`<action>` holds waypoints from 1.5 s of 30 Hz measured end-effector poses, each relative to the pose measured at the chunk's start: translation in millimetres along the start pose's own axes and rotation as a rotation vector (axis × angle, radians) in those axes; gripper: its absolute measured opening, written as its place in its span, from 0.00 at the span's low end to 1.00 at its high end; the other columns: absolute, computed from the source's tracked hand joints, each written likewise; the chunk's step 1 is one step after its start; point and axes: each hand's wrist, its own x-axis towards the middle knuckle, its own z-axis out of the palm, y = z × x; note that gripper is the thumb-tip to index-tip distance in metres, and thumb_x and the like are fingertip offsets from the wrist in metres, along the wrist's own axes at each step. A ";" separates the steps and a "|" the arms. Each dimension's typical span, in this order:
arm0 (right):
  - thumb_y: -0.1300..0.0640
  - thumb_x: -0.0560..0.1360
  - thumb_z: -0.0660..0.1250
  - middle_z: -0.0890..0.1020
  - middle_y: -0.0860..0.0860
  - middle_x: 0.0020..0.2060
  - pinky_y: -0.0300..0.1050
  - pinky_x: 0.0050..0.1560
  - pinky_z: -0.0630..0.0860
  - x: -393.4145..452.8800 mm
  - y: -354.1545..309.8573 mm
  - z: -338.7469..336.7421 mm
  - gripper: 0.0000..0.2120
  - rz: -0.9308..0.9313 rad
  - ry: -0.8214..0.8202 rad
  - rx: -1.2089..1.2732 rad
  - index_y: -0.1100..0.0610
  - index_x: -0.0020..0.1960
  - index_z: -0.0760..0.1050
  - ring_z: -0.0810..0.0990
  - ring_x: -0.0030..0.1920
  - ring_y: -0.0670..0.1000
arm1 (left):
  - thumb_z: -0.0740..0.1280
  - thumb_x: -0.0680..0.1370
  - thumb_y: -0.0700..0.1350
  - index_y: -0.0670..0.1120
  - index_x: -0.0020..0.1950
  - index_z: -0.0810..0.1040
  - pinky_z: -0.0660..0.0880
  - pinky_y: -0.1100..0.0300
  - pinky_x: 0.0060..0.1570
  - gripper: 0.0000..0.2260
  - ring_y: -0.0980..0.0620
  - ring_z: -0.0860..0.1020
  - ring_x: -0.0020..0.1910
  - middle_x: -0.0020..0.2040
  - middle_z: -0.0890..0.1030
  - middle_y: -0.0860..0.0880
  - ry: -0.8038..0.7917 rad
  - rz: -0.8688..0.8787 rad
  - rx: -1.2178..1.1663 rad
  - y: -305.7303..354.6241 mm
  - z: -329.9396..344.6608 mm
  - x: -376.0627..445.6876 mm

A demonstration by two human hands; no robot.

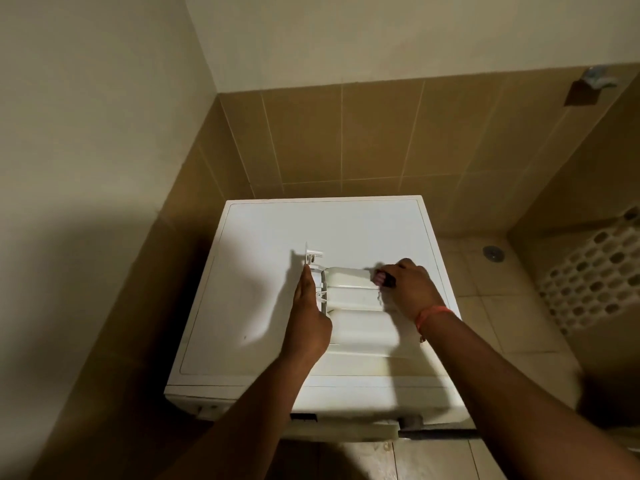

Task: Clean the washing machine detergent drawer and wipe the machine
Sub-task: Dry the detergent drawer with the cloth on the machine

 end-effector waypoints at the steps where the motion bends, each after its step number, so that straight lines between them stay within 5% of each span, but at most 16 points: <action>1: 0.57 0.75 0.66 0.75 0.52 0.54 0.50 0.60 0.73 0.7 -9.5 2.0 0.16 0.047 -0.015 -0.048 0.47 0.62 0.79 0.74 0.57 0.61 | 0.55 0.73 0.25 0.59 0.79 0.43 0.71 0.52 0.67 0.44 0.53 0.59 0.76 0.79 0.55 0.54 0.002 0.001 0.000 -0.7 -0.3 0.9; 8: 0.57 0.73 0.65 0.80 0.53 0.54 0.54 0.55 0.77 -0.7 -51.9 19.4 0.13 -0.257 -0.039 -0.029 0.51 0.56 0.81 0.79 0.54 0.60 | 0.56 0.73 0.25 0.55 0.80 0.44 0.70 0.55 0.67 0.43 0.51 0.62 0.75 0.79 0.56 0.52 -0.008 0.011 0.032 -1.6 -0.5 1.4; 12: 0.54 0.76 0.67 0.76 0.53 0.53 0.46 0.54 0.73 -6.1 -15.0 -11.1 0.11 -0.202 -0.151 -0.165 0.48 0.57 0.79 0.76 0.53 0.56 | 0.55 0.73 0.25 0.56 0.80 0.44 0.66 0.57 0.71 0.43 0.53 0.59 0.76 0.79 0.55 0.54 -0.018 -0.014 0.004 0.5 -2.0 -0.8; 15: 0.54 0.76 0.68 0.77 0.54 0.50 0.43 0.51 0.73 -4.4 -9.9 -29.8 0.11 -0.030 -0.212 -0.190 0.49 0.58 0.81 0.78 0.53 0.58 | 0.55 0.74 0.26 0.61 0.79 0.42 0.73 0.58 0.62 0.44 0.50 0.68 0.71 0.78 0.59 0.55 -0.036 -0.040 -0.042 1.9 -3.3 -3.0; 18: 0.60 0.76 0.66 0.83 0.55 0.46 0.42 0.46 0.73 0.4 -46.9 -28.2 0.08 0.002 -0.074 0.166 0.54 0.52 0.82 0.81 0.48 0.56 | 0.55 0.75 0.28 0.59 0.79 0.40 0.73 0.61 0.52 0.42 0.48 0.75 0.62 0.75 0.67 0.52 -0.044 -0.070 -0.066 1.0 -3.7 -3.1; 23: 0.52 0.80 0.62 0.84 0.55 0.48 0.46 0.45 0.78 17.8 -134.2 -11.7 0.10 0.198 -0.006 0.765 0.55 0.55 0.77 0.81 0.42 0.54 | 0.58 0.77 0.31 0.53 0.80 0.47 0.67 0.63 0.63 0.37 0.51 0.70 0.69 0.75 0.66 0.52 -0.021 -0.067 -0.045 3.3 -2.1 -2.6; 28: 0.53 0.82 0.58 0.80 0.57 0.54 0.43 0.49 0.69 37.5 -167.2 -15.6 0.13 0.209 -0.043 0.621 0.60 0.61 0.72 0.78 0.53 0.57 | 0.57 0.75 0.28 0.55 0.80 0.47 0.71 0.56 0.66 0.39 0.52 0.69 0.69 0.75 0.64 0.54 -0.042 -0.075 -0.064 1.8 -2.1 -1.5; 31: 0.53 0.81 0.60 0.81 0.58 0.51 0.47 0.49 0.75 25.9 -166.4 -16.4 0.11 0.149 -0.108 0.544 0.59 0.59 0.71 0.80 0.50 0.57 | 0.56 0.73 0.28 0.59 0.76 0.56 0.71 0.62 0.62 0.38 0.56 0.72 0.65 0.67 0.72 0.58 -0.047 -0.041 -0.134 0.2 -0.2 1.4; 34: 0.55 0.80 0.61 0.80 0.56 0.48 0.47 0.46 0.74 9.7 -157.5 -14.7 0.10 0.103 -0.167 0.464 0.58 0.59 0.71 0.79 0.48 0.56 | 0.58 0.73 0.32 0.62 0.70 0.65 0.73 0.53 0.64 0.32 0.55 0.75 0.64 0.64 0.76 0.55 -0.036 0.017 -0.223 -6.2 4.9 5.5; 40: 0.55 0.80 0.59 0.81 0.57 0.50 0.49 0.50 0.77 29.5 -163.8 -20.5 0.09 0.193 -0.068 0.596 0.57 0.57 0.72 0.80 0.49 0.58 | 0.56 0.74 0.27 0.55 0.78 0.53 0.71 0.62 0.59 0.38 0.59 0.69 0.60 0.64 0.67 0.60 -0.062 -0.036 -0.109 1.6 -1.4 -2.3; 45: 0.58 0.79 0.59 0.80 0.56 0.47 0.49 0.47 0.76 12.9 -158.2 -16.2 0.09 0.145 -0.136 0.523 0.59 0.58 0.71 0.79 0.47 0.57 | 0.58 0.73 0.28 0.60 0.76 0.57 0.73 0.60 0.60 0.38 0.56 0.74 0.62 0.65 0.73 0.57 -0.036 -0.017 -0.172 -1.6 2.2 2.1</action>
